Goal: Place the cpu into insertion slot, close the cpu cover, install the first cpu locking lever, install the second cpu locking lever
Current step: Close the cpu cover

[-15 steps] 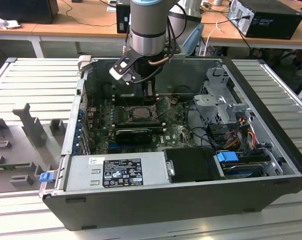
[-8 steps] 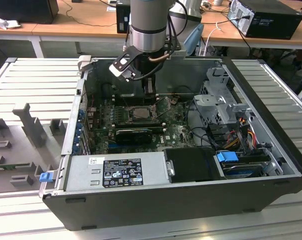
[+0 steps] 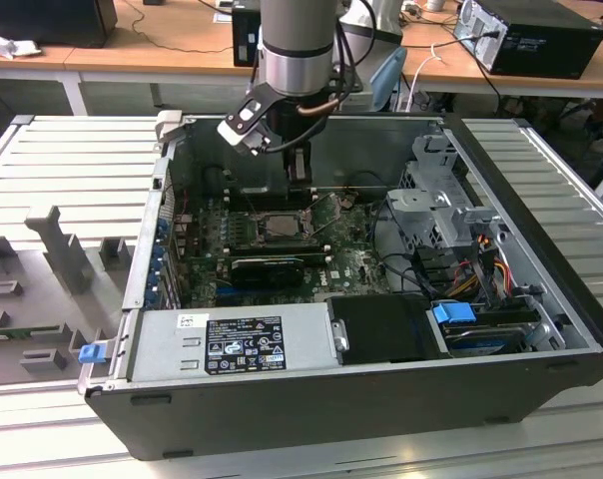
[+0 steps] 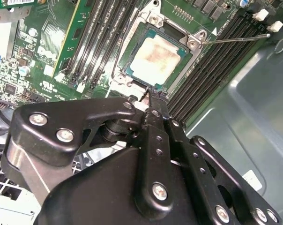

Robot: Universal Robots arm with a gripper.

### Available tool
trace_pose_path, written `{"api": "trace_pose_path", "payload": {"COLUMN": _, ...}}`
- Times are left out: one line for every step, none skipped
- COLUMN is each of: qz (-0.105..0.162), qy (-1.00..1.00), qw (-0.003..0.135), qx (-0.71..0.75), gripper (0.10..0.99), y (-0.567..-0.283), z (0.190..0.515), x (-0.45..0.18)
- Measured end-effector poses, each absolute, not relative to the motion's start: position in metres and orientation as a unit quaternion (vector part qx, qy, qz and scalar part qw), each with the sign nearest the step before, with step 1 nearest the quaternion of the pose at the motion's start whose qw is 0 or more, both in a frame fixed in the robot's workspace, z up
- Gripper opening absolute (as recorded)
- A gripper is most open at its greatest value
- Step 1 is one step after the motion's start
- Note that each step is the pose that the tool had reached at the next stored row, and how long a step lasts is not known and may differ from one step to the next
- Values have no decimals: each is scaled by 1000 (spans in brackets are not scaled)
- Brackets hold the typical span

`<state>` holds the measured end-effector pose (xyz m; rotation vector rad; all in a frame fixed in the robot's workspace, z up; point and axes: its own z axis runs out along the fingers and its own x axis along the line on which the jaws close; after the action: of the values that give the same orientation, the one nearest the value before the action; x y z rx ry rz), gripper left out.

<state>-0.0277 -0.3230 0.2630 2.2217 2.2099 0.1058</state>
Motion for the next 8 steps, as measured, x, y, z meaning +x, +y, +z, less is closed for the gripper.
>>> {"api": "trace_pose_path", "payload": {"qz": 34, "qy": 705, "qw": 3, "qx": 709, "gripper": 106, "y": -323, "z": 265, "x": -28}}
{"api": "trace_pose_path", "payload": {"qz": 34, "qy": 705, "qw": 3, "qx": 709, "gripper": 106, "y": -323, "z": 267, "x": -28}}
{"api": "trace_pose_path", "payload": {"qz": 34, "qy": 705, "qw": 3, "qx": 709, "gripper": 106, "y": -323, "z": 268, "x": -28}}
{"api": "trace_pose_path", "payload": {"qz": 34, "qy": 705, "qw": 3, "qx": 709, "gripper": 106, "y": -323, "z": 268, "x": -27}}
{"api": "trace_pose_path", "payload": {"qz": 34, "qy": 705, "qw": 3, "qx": 709, "gripper": 106, "y": -323, "z": 268, "x": -26}}
{"api": "trace_pose_path", "payload": {"qz": 34, "qy": 705, "qw": 3, "qx": 709, "gripper": 106, "y": -322, "z": 268, "x": -24}}
{"api": "trace_pose_path", "payload": {"qz": 34, "qy": 705, "qw": 3, "qx": 709, "gripper": 106, "y": -322, "z": 268, "x": -23}}
{"api": "trace_pose_path", "payload": {"qz": 34, "qy": 705, "qw": 3, "qx": 709, "gripper": 106, "y": -322, "z": 268, "x": -21}}
